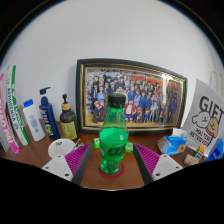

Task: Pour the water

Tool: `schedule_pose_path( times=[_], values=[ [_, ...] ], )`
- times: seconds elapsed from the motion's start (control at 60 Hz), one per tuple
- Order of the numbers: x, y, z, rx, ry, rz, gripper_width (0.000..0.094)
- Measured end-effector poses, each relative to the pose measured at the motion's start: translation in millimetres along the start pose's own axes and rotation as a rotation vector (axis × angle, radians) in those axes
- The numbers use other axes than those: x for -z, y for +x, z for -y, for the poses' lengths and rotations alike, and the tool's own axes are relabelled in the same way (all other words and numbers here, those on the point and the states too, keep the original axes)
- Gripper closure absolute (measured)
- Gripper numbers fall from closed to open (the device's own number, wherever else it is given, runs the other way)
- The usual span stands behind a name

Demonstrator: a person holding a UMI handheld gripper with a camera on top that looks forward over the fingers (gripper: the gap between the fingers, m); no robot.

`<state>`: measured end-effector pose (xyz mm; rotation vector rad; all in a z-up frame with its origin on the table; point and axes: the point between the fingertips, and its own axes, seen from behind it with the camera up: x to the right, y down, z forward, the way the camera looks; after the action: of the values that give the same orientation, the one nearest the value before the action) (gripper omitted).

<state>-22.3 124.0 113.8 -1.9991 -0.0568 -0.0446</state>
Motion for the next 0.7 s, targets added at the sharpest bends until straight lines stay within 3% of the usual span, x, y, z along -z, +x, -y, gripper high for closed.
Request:
schedule_pose_path(
  times=[0.35, 0.7],
  values=[
    [193, -71, -31, -0.012, -0.174, -0.056, 0.0086],
    [287, -98, -52, 0.012, -0.198, -0.094, 0.0086]
  ],
)
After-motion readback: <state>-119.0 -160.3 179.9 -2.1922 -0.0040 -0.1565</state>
